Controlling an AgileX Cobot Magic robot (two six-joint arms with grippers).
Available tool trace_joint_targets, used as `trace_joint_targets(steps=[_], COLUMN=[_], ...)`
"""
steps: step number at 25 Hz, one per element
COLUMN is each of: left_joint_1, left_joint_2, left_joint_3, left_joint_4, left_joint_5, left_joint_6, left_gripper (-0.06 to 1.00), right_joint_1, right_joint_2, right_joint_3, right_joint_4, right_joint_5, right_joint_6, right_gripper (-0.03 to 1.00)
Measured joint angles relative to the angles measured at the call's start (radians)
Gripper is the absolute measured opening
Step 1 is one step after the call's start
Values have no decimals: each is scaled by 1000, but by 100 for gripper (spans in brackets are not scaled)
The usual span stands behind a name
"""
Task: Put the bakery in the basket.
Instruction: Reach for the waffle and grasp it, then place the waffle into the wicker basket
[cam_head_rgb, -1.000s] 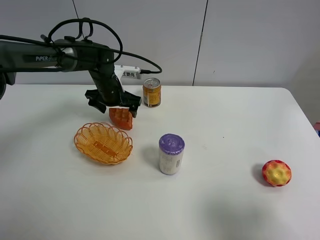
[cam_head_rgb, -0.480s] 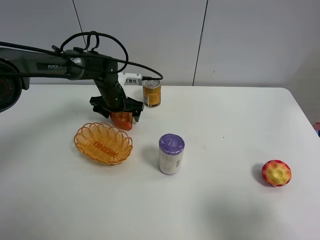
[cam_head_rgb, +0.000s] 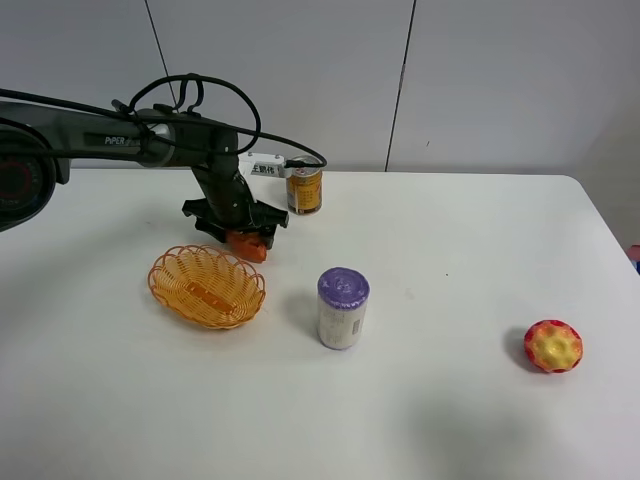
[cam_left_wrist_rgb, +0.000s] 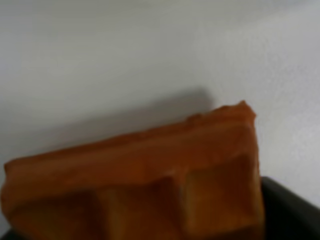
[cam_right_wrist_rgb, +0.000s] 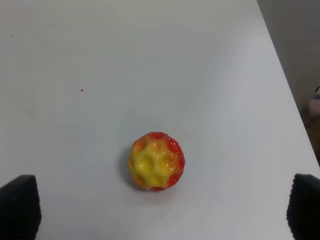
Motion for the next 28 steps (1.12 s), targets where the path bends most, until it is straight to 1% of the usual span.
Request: trace_joint_targets(steps=[1, 5, 8, 10, 12, 14, 16, 18, 20, 22, 24, 28], left_joint_1=[0, 0, 0, 0, 0, 0, 0, 0, 0, -1, -2, -2], left_joint_2=[0, 0, -11, -34, -80, -138, -209, -266, -316, -359, -400, -463], left_joint_3=[0, 0, -2, -23, -62, -92, -100, -104, -103, -69, -8, 164], left_joint_4=[0, 0, 36, 79, 122, 147, 188, 217, 227, 230, 221, 180], left_joint_5=[0, 0, 5, 26, 63, 102, 160, 239, 331, 383, 402, 356], left_joint_6=[0, 0, 5, 21, 38, 56, 68, 71, 72, 72, 72, 51], left_gripper=[70, 69, 69, 69, 69, 69, 69, 69, 69, 69, 69, 69], right_joint_1=[0, 0, 0, 0, 0, 0, 0, 0, 0, 0, 0, 0], right_joint_2=[0, 0, 0, 0, 0, 0, 0, 0, 0, 0, 0, 0], right_joint_3=[0, 0, 0, 0, 0, 0, 0, 0, 0, 0, 0, 0], right_joint_4=[0, 0, 0, 0, 0, 0, 0, 0, 0, 0, 0, 0], right_joint_5=[0, 0, 0, 0, 0, 0, 0, 0, 0, 0, 0, 0], right_joint_6=[0, 0, 0, 0, 0, 0, 0, 0, 0, 0, 0, 0], right_gripper=[99, 99, 99, 99, 99, 99, 99, 99, 99, 99, 99, 99])
